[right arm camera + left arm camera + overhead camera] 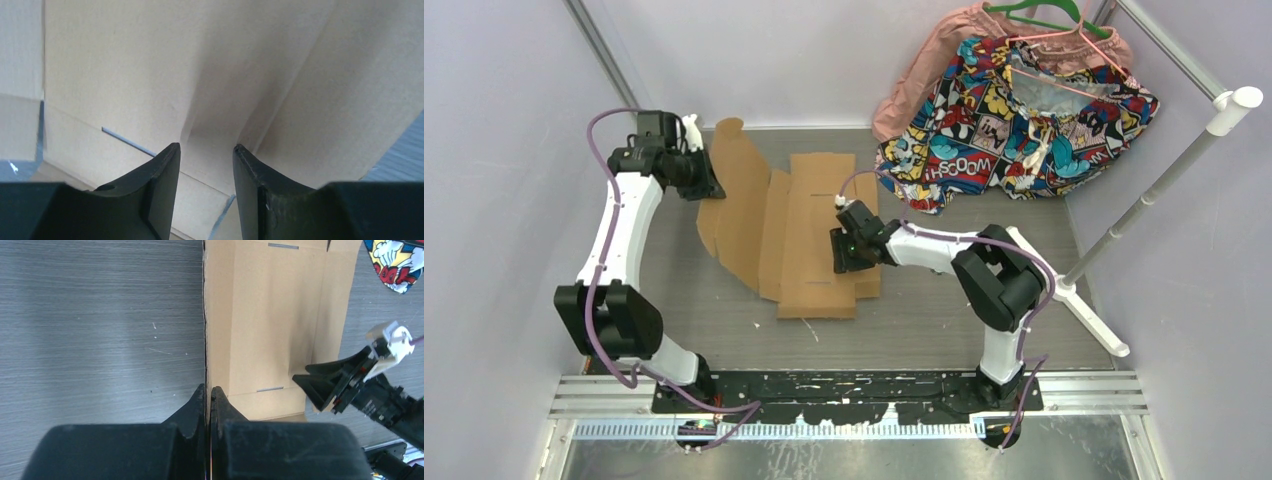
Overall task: Fold the paper box
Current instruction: Pick up the paper box from the center of the board.
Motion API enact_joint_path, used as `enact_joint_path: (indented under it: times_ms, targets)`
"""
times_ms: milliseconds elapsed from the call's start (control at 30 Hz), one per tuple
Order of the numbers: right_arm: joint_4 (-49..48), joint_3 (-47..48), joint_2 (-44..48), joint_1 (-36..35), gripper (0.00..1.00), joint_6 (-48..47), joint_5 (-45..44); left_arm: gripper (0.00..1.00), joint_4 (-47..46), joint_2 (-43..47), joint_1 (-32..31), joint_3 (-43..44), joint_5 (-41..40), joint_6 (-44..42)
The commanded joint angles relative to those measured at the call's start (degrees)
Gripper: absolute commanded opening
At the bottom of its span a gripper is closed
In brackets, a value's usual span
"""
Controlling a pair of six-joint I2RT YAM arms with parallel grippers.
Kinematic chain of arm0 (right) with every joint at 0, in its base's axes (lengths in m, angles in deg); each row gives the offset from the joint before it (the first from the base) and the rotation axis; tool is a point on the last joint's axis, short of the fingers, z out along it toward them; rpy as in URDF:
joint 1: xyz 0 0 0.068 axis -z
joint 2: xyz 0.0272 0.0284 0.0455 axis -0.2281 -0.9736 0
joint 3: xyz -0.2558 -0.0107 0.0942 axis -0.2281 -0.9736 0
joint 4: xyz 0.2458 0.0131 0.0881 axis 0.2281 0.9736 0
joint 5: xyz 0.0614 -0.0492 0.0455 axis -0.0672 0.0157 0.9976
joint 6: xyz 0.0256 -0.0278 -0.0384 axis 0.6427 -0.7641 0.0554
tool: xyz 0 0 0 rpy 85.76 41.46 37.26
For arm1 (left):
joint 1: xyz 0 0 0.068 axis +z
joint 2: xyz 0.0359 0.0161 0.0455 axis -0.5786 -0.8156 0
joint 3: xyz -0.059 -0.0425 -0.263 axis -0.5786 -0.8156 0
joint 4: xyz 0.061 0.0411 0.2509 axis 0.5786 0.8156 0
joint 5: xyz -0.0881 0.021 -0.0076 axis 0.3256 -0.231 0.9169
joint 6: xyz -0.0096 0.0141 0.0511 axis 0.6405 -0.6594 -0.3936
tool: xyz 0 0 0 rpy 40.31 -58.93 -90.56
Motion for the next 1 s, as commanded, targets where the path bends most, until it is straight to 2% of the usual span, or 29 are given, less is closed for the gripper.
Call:
enact_joint_path:
  times_ms: [0, 367, 533, 633, 733, 867, 967]
  targets:
    - [-2.8, -4.6, 0.9, -5.3, 0.48, 3.5, 1.0, 0.0, -0.8, -2.4, -0.2, 3.1, 0.9, -2.3]
    - [-5.5, -7.9, 1.8, -24.6, 0.48, 10.3, 0.3, 0.0, 0.1, -9.6, -2.1, 8.7, 3.1, -5.5]
    - [-5.9, -8.6, 7.3, -26.7, 0.49, 9.7, 3.5, 0.01, -1.3, -9.4, -2.1, 9.9, 9.7, -6.0]
    - [-2.1, -7.6, 15.2, -23.7, 0.52, 6.2, 3.4, 0.02, -1.9, -9.1, -2.1, 10.9, 14.0, -6.2]
    - [2.1, -4.3, 20.0, -15.0, 0.53, 2.3, 7.6, 0.02, -1.1, -9.4, -2.1, 12.5, 15.6, -6.7]
    - [4.4, 0.5, 20.5, -1.8, 0.56, -1.3, 14.0, 0.02, -1.0, -9.5, -2.2, 13.1, 17.4, -6.9]
    - [6.7, 5.8, 17.7, 3.1, 0.56, -6.0, 13.8, 0.03, -0.7, -9.7, -2.5, 13.5, 17.9, -7.5]
